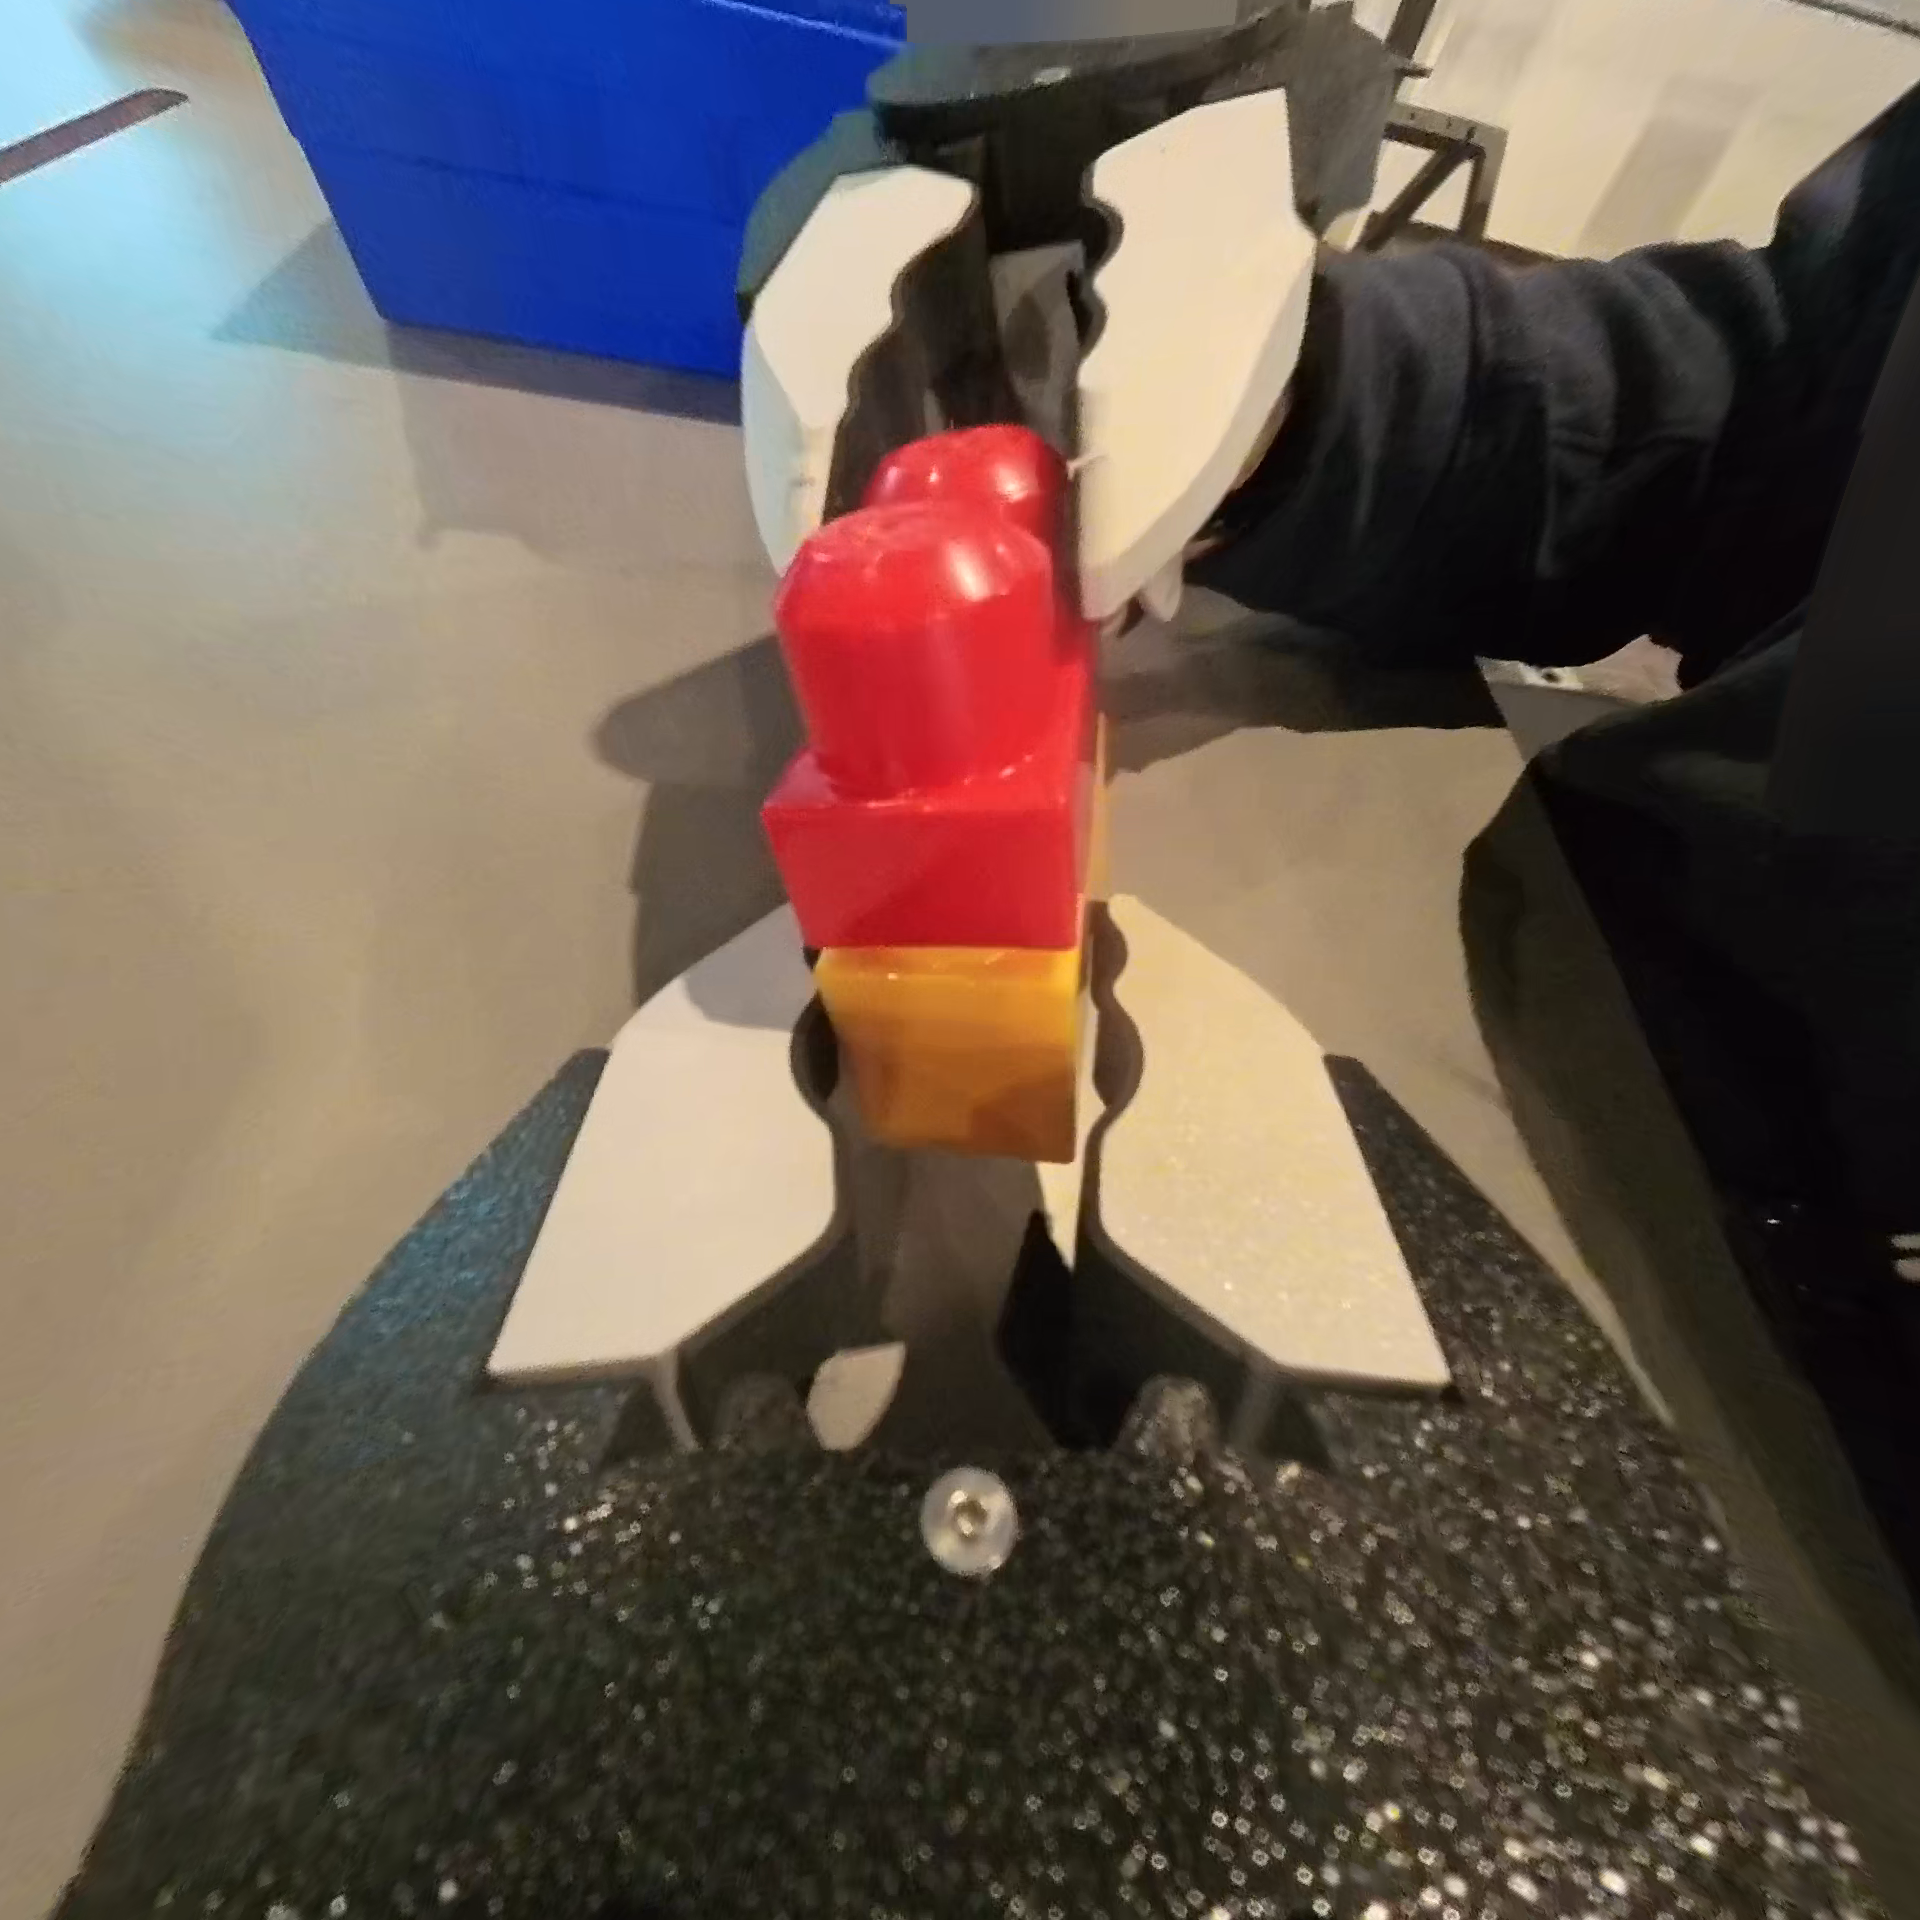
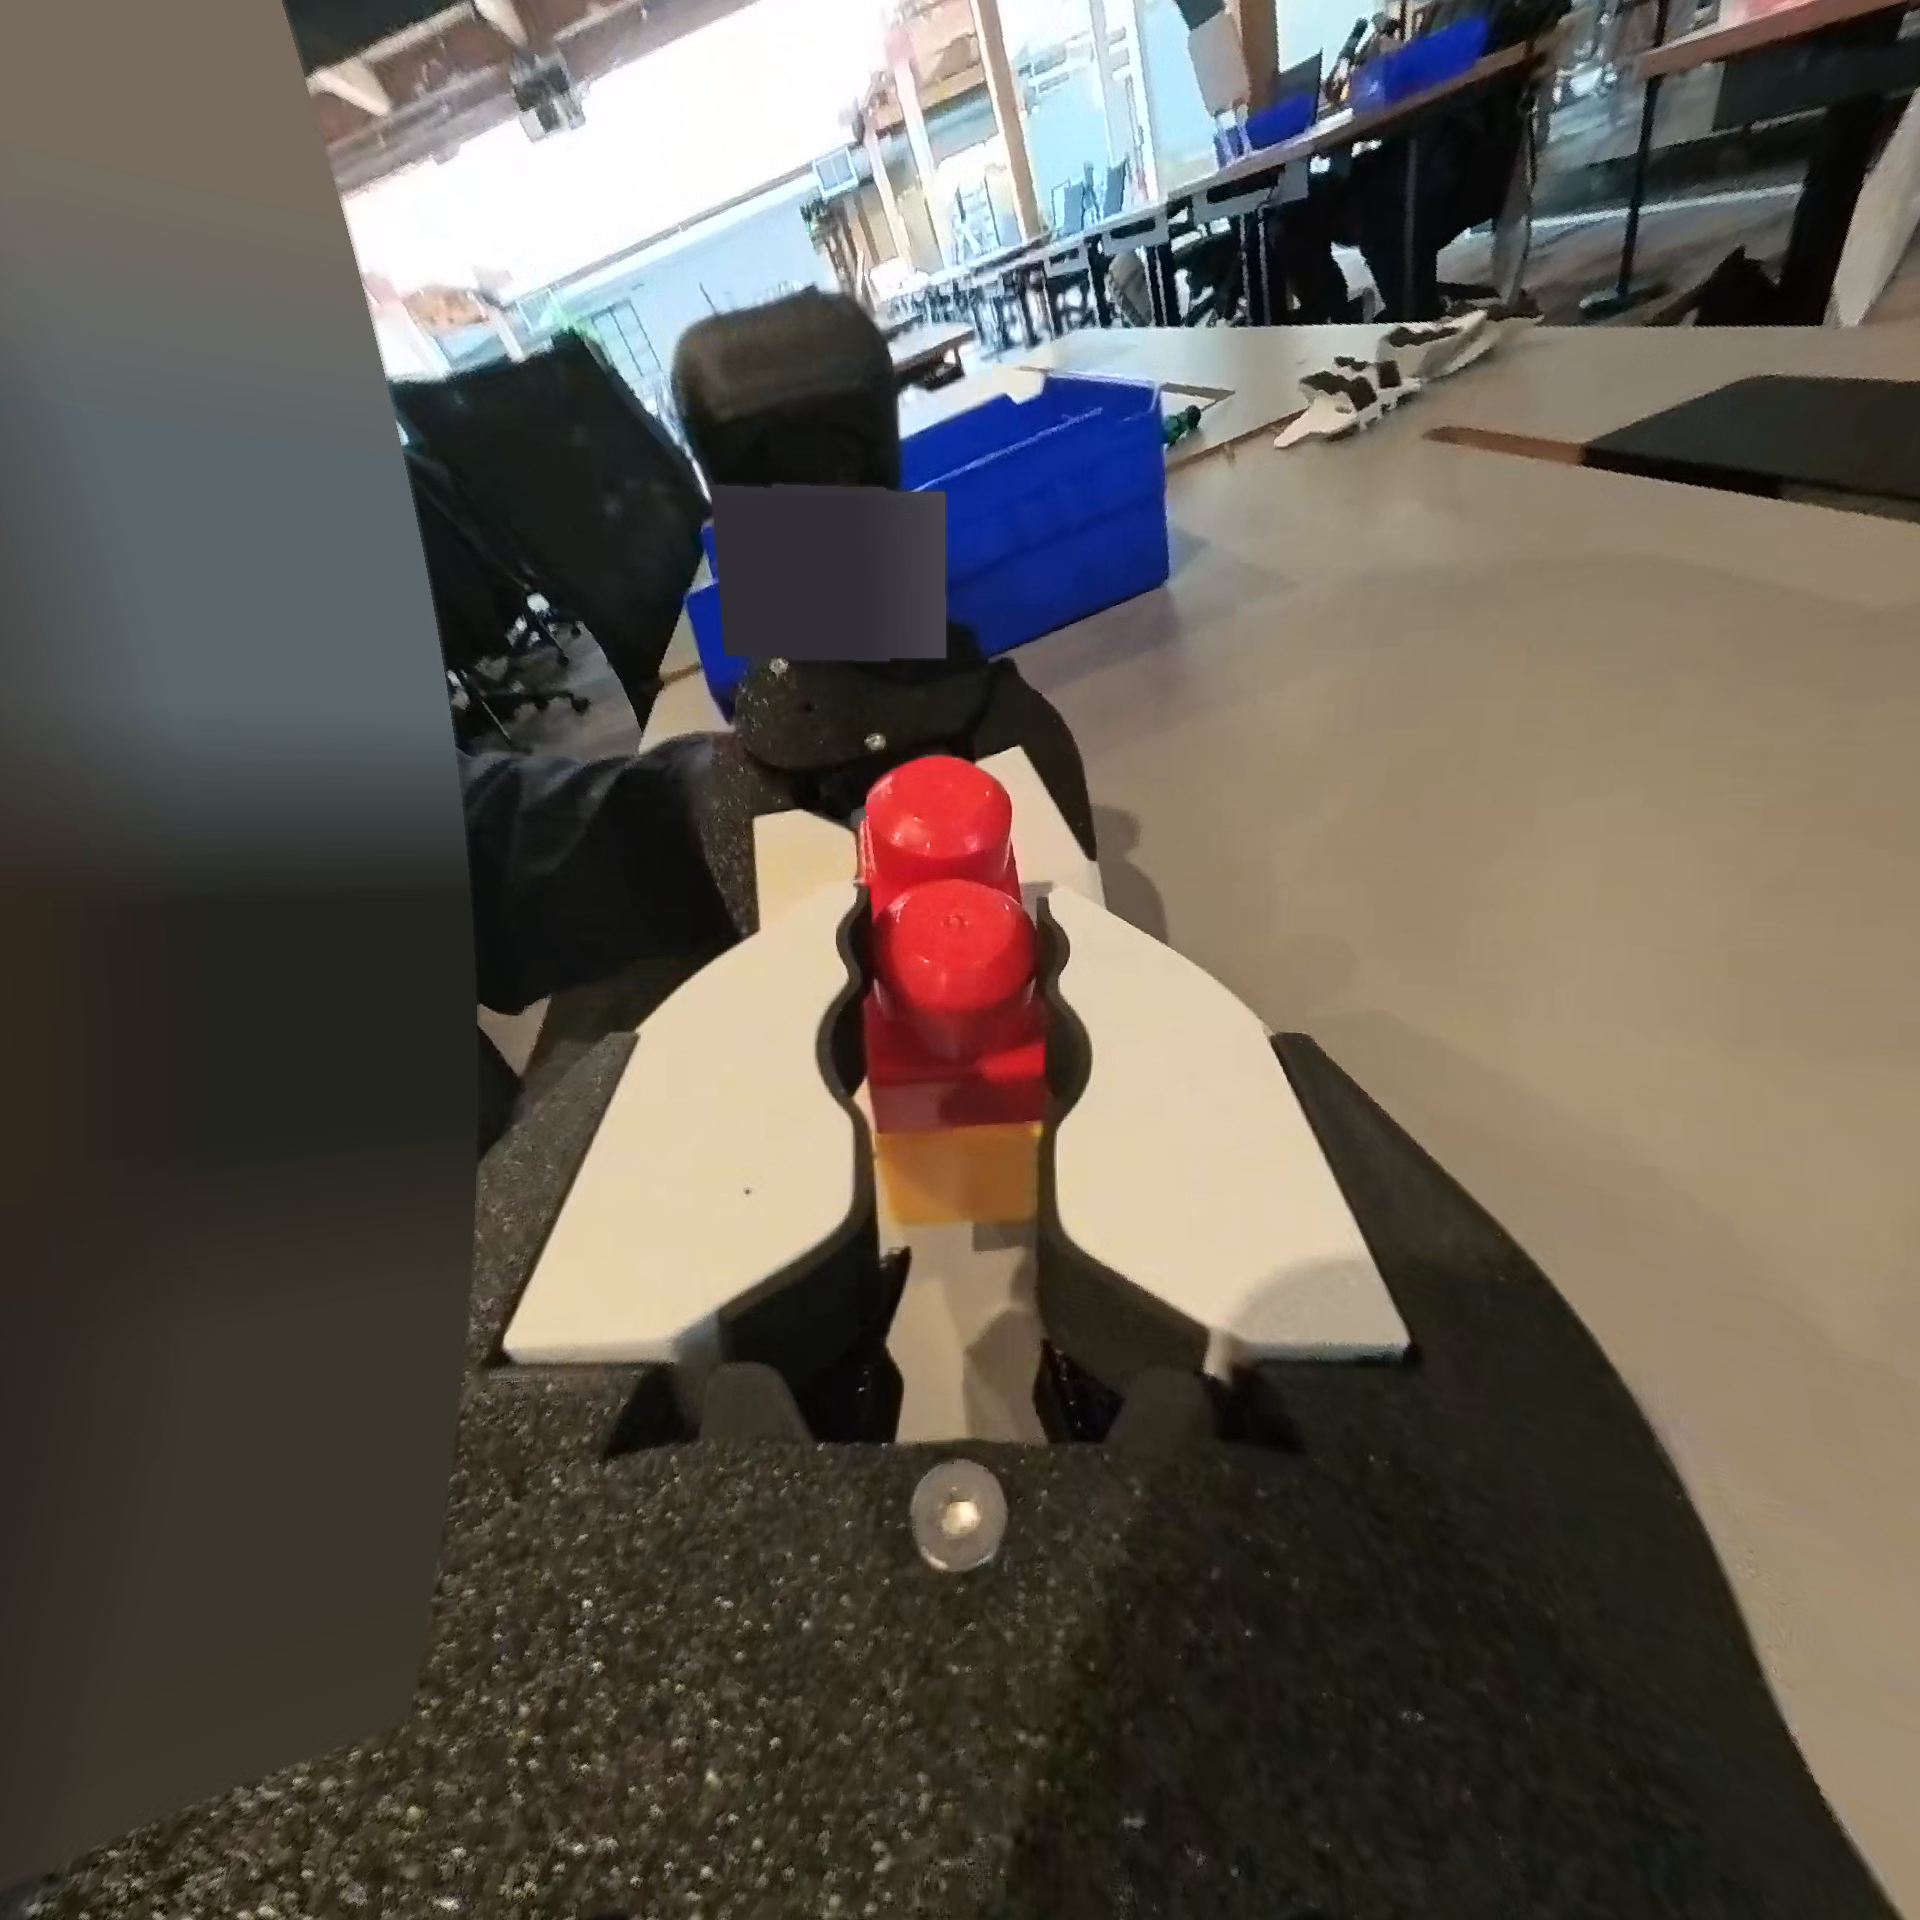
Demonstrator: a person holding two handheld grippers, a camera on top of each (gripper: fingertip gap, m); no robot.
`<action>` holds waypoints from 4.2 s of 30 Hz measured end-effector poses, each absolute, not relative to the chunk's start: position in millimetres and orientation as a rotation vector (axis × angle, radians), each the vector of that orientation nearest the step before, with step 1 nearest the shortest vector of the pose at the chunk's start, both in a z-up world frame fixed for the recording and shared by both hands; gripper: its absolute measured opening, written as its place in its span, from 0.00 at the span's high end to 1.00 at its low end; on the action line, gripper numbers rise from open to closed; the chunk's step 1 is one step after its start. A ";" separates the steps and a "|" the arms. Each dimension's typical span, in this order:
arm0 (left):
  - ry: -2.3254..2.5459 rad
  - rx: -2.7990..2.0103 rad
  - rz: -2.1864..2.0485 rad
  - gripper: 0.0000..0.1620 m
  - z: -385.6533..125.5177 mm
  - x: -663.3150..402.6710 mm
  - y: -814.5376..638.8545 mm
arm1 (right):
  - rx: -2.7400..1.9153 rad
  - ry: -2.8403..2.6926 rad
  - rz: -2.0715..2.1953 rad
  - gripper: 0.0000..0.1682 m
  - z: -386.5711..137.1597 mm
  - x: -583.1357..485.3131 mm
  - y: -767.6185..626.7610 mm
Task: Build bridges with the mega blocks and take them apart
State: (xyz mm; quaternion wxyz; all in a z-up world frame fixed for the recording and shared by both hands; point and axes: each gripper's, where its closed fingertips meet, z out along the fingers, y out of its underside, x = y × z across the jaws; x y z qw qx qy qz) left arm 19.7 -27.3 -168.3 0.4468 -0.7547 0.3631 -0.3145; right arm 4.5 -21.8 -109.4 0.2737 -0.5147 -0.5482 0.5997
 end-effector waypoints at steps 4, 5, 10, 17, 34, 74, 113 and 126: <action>0.944 -1.896 -0.714 0.74 -176.9 16.4 -27.6 | -1.328 -1.609 1.481 0.82 -118.0 5.7 -26.3; 0.953 -1.902 -0.698 0.74 -178.4 16.0 -27.6 | -1.316 -1.632 1.462 0.82 -118.7 5.9 -27.6; 0.971 -1.943 -0.684 0.74 -184.6 16.8 -30.3 | -1.280 -1.711 1.392 0.82 -122.5 6.1 -30.7; 0.912 -1.761 -0.682 0.58 -144.8 0.8 -35.9 | -1.248 -1.822 1.278 0.82 -139.9 5.5 -34.4; 0.988 -1.766 -0.612 0.83 -148.1 10.2 -35.6 | -1.208 -1.828 1.277 0.82 -146.9 9.3 -35.4; 1.082 -1.918 -0.486 0.78 -193.8 3.5 -34.2 | -1.343 -1.995 1.014 0.79 -197.8 28.0 -24.2; 1.095 -2.001 -0.488 0.76 -204.9 9.0 -41.6 | -1.288 -1.987 1.005 0.71 -157.6 8.0 -42.4; 0.822 -1.873 -0.589 0.41 -161.6 -29.6 -31.7 | -1.361 -2.321 0.673 0.58 -187.7 5.6 -44.9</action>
